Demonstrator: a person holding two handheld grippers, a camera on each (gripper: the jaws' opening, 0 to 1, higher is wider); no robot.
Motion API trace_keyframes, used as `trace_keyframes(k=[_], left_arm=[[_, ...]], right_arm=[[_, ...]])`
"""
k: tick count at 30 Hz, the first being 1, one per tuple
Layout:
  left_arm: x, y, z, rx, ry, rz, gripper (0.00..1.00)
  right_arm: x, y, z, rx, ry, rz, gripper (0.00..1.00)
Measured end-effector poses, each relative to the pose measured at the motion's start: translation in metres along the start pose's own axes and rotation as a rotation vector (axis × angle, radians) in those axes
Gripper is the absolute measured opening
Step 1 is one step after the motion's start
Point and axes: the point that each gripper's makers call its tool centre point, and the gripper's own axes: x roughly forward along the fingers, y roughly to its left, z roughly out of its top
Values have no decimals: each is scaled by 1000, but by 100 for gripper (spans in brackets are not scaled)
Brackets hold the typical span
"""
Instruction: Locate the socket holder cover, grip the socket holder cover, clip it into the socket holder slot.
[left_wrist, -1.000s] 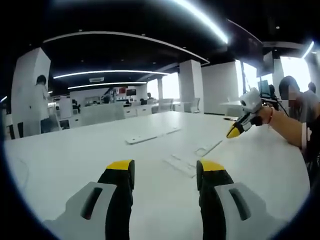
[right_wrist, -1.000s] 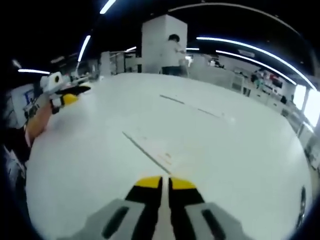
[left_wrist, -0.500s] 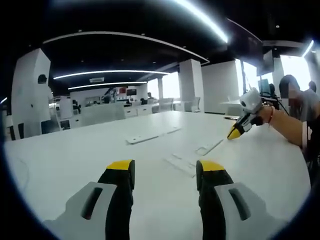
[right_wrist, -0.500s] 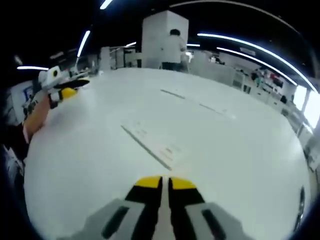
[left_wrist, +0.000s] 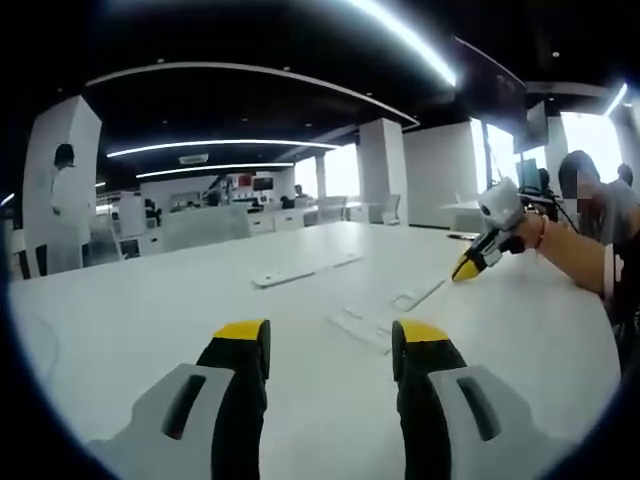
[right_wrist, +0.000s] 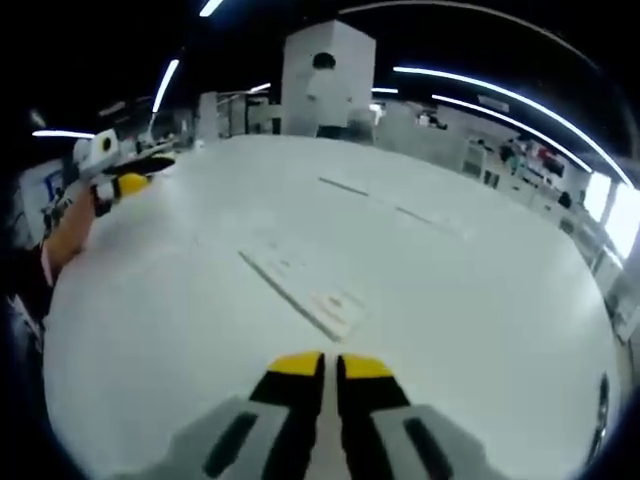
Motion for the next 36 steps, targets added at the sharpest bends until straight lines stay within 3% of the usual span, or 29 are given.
trace_keyframes(k=[25,36], left_arm=[[1,1,1,-3,2,-5,48],[1,3,2,2,2,-1,48]], right_arm=[[11,-8,7,-1,-62,-59,4],[10,-2,8,-18,-66,-53,4]])
